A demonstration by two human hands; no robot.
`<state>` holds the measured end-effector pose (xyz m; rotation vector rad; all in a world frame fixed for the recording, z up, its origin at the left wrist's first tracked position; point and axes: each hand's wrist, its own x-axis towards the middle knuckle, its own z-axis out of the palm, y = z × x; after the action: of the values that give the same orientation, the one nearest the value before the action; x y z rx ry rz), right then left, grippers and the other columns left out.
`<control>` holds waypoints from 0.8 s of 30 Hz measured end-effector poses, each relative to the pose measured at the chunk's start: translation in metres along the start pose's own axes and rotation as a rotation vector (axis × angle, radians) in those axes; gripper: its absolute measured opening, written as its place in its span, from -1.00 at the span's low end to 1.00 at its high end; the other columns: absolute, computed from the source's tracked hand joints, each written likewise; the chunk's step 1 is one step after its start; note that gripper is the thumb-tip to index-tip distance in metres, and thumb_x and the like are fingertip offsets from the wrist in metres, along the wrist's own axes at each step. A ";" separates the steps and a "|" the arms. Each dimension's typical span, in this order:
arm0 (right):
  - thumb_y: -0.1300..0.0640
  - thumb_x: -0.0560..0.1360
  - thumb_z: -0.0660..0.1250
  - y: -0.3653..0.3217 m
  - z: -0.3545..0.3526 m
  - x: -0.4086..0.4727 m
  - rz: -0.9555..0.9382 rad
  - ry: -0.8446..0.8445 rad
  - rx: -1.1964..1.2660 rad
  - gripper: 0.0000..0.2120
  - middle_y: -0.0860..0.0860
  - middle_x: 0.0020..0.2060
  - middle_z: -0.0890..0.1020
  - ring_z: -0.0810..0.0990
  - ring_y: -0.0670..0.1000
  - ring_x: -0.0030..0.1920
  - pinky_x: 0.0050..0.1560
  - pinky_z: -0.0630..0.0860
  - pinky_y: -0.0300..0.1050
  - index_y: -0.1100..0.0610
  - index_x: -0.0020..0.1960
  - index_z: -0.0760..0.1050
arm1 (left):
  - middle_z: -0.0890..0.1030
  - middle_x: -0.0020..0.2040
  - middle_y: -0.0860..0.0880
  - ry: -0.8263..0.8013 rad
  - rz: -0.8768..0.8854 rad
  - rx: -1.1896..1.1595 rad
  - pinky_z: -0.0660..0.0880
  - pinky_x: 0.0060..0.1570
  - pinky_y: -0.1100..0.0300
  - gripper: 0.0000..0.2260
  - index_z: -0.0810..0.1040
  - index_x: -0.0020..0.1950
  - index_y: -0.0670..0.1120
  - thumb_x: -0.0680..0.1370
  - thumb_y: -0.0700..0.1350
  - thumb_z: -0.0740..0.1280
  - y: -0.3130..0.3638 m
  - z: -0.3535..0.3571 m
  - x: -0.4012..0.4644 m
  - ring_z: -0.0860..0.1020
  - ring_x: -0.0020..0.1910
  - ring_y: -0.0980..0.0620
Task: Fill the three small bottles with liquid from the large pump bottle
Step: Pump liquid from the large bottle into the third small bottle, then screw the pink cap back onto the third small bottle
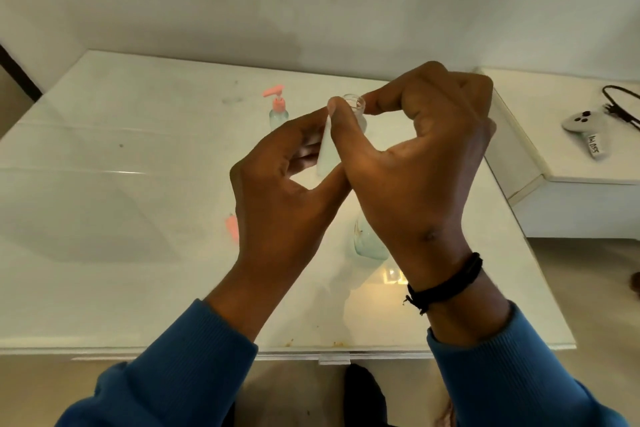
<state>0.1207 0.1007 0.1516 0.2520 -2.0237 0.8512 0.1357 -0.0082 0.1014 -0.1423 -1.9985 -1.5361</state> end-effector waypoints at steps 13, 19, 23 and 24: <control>0.30 0.53 0.37 -0.011 0.034 -0.045 -0.085 -0.052 0.291 -0.89 0.17 -0.14 0.62 0.56 0.06 -0.11 -0.09 0.47 -0.19 0.34 -0.05 0.64 | 0.69 0.07 0.02 0.161 -0.066 0.084 0.63 -0.01 0.22 -0.59 0.63 0.21 -0.14 0.42 -0.06 0.59 -0.008 -0.048 0.022 0.68 0.03 0.06; 0.30 0.51 0.37 0.013 0.066 -0.086 -0.034 -0.517 0.146 -0.87 0.01 -0.08 0.60 0.57 0.00 -0.18 -0.22 0.58 -0.09 0.20 0.03 0.64 | 0.68 -0.01 0.14 0.274 -0.149 0.092 0.65 -0.07 0.19 -0.65 0.64 0.14 -0.02 0.39 -0.08 0.60 -0.022 -0.055 0.027 0.68 -0.04 0.12; 0.35 0.47 0.35 0.013 0.079 -0.103 -0.094 -0.811 0.066 -0.70 -0.03 0.07 0.63 0.54 0.06 -0.05 -0.20 0.59 -0.04 0.13 0.15 0.65 | 0.69 0.00 0.12 0.290 -0.163 0.075 0.65 -0.07 0.19 -0.65 0.64 0.13 0.00 0.38 -0.10 0.60 -0.025 -0.056 0.028 0.69 -0.03 0.11; 0.37 0.47 0.32 0.011 0.082 -0.106 -0.138 -0.890 0.054 -0.65 -0.02 0.14 0.62 0.51 0.08 0.00 -0.20 0.56 -0.05 0.12 0.19 0.64 | 0.69 -0.01 0.11 0.288 -0.168 0.068 0.65 -0.07 0.18 -0.66 0.64 0.12 0.00 0.38 -0.11 0.60 -0.027 -0.056 0.028 0.69 -0.03 0.10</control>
<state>0.1222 0.0403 0.0318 0.9197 -2.7451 0.7728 0.1237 -0.0753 0.1016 0.2667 -1.8657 -1.4920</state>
